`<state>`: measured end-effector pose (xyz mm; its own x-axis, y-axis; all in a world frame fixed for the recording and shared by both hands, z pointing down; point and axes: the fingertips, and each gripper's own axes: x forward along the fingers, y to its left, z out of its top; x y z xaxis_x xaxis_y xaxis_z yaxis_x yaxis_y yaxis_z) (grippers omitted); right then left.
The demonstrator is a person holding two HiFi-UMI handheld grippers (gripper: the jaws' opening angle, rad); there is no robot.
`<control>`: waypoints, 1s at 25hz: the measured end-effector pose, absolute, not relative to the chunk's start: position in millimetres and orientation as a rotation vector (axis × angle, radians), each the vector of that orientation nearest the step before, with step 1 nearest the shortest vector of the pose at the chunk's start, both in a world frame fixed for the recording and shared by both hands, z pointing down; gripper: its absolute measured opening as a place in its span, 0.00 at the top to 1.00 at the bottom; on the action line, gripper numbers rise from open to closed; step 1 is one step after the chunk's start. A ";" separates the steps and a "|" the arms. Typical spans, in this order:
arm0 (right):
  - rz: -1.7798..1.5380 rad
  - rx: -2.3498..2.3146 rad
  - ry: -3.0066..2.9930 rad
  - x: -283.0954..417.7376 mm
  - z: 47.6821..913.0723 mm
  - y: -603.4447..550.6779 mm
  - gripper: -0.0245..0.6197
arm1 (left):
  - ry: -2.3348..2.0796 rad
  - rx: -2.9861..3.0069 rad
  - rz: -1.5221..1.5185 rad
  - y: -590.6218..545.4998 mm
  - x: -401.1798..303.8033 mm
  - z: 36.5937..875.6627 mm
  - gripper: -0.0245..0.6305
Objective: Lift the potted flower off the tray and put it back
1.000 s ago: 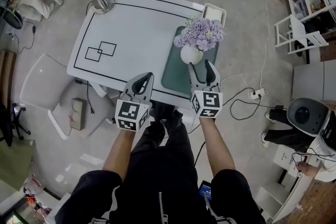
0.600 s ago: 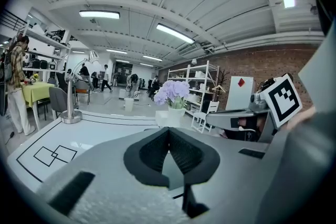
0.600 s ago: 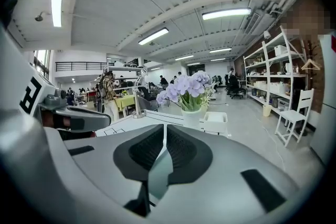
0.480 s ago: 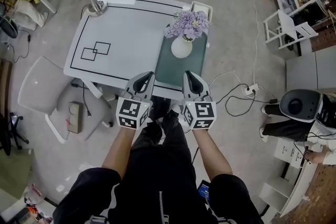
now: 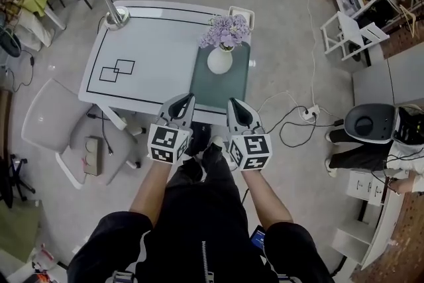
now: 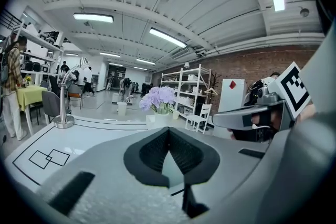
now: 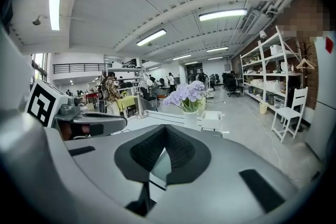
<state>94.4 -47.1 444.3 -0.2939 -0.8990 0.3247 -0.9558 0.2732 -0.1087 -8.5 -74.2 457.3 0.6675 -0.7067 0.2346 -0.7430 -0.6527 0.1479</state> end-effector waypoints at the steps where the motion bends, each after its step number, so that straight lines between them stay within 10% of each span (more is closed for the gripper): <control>1: 0.417 1.729 -2.342 93.3 442.7 -45.0 0.95 | -1.170 2.657 0.225 -72.7 -8.2 455.6 0.96; 25: 0.397 1.638 -2.384 57.9 436.1 -38.8 0.95 | -1.181 2.673 0.168 -68.6 -24.6 441.1 0.96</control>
